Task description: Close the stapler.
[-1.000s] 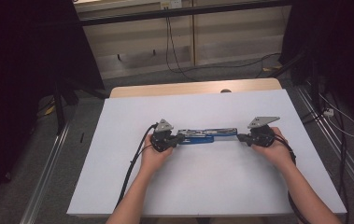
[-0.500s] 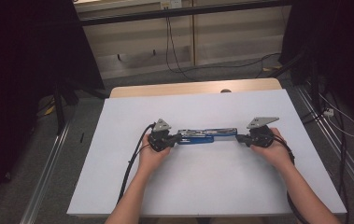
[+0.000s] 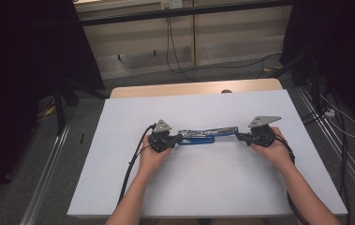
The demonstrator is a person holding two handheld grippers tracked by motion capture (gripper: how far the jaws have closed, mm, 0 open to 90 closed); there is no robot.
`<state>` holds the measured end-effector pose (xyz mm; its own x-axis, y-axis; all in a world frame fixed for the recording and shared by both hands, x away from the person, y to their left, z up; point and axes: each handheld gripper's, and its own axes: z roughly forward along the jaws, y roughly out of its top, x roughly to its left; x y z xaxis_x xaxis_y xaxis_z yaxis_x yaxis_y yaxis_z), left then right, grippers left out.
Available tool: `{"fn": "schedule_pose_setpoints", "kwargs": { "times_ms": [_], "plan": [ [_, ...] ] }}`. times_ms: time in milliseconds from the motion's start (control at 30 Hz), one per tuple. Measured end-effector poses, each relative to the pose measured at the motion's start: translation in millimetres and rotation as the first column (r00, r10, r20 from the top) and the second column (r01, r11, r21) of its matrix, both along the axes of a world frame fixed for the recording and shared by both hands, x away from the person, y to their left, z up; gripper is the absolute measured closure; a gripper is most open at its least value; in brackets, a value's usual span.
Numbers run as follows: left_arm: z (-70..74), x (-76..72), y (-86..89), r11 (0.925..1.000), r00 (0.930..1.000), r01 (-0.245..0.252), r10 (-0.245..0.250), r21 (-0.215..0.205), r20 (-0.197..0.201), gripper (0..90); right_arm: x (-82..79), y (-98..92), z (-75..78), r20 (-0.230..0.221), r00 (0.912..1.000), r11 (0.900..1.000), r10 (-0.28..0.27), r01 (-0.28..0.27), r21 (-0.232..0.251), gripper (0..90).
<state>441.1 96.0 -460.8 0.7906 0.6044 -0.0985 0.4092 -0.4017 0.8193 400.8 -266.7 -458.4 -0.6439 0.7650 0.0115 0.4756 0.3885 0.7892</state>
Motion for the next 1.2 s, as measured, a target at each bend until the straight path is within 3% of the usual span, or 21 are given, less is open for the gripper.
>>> {"fn": "schedule_pose_setpoints", "kwargs": {
  "times_ms": [667,1000,1200],
  "plan": [
    [-1.1,-0.5,5.2,0.9998,0.9999,-0.011,0.011,-0.014,-0.003,90.0,1.2,11.1,7.2,0.024,0.9989,0.999,0.04,-0.041,0.011,90.0],
    [-1.1,-0.5,6.0,0.9986,0.9994,-0.014,0.012,-0.05,-0.032,87.4,-2.3,9.0,6.2,0.011,0.9991,0.999,0.041,-0.041,0.031,90.0],
    [6.0,-5.0,11.4,0.9982,0.9993,0.0,-0.002,-0.061,-0.038,71.0,-11.0,6.7,8.4,0.001,0.9995,0.997,0.032,-0.032,0.07,71.3]
  ]
}}
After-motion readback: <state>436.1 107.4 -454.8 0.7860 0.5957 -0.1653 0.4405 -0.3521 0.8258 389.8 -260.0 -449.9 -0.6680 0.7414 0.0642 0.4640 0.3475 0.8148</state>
